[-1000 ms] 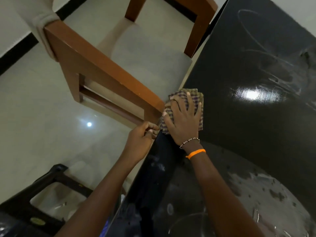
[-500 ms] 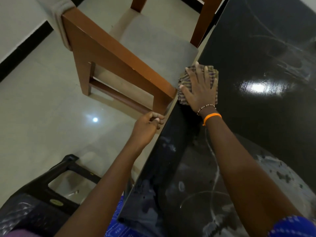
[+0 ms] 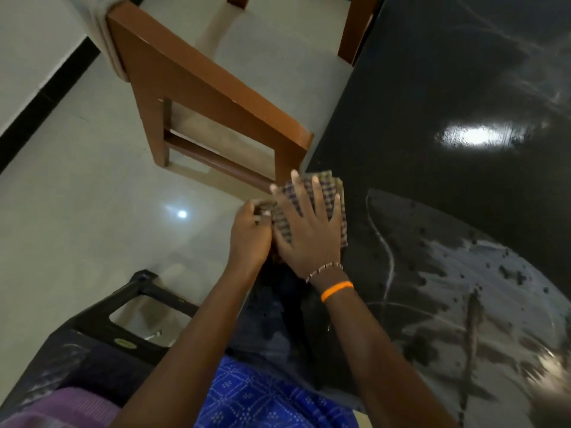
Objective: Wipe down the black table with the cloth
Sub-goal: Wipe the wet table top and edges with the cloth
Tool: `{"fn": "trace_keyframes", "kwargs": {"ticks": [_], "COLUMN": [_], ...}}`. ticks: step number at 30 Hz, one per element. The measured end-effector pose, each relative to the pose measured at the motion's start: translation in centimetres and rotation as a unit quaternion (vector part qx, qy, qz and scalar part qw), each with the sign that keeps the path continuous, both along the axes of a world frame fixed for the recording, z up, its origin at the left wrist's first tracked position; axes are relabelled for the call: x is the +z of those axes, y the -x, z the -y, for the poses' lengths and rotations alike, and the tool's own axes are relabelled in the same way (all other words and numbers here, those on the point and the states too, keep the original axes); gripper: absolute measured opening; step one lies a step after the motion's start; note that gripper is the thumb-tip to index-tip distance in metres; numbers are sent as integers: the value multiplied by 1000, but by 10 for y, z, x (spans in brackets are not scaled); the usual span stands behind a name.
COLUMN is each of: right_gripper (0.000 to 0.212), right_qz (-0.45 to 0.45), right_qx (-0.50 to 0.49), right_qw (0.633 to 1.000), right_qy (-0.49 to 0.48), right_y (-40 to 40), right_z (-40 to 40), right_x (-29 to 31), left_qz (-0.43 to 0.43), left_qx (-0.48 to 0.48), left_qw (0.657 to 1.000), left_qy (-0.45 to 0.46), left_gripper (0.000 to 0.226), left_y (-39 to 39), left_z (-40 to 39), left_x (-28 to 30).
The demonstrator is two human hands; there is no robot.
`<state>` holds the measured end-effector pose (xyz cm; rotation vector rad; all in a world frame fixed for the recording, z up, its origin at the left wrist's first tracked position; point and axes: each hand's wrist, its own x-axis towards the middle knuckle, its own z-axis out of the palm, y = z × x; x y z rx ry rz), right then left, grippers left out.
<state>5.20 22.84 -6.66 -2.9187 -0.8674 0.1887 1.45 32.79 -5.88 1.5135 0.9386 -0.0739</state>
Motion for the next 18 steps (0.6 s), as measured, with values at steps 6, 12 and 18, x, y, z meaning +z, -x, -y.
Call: {"fn": "trace_keyframes", "kwargs": {"ticks": [6, 12, 18], "right_gripper": [63, 66, 62], "right_qz": [-2, 10, 13], "right_qx": [-44, -149, -329], "right_qw": [999, 989, 944], "right_qy": [-16, -3, 17], "right_y": [-54, -62, -65], "right_z": [8, 101, 221], "right_x": [0, 6, 8], "left_qz": [77, 58, 57], "left_qx": [31, -48, -50], "left_qw": [995, 997, 997], "left_qy": [-61, -30, -22], "left_gripper": [35, 42, 54], "left_y": [-5, -7, -2], "left_z": [19, 34, 40], "left_x": [12, 21, 25]}}
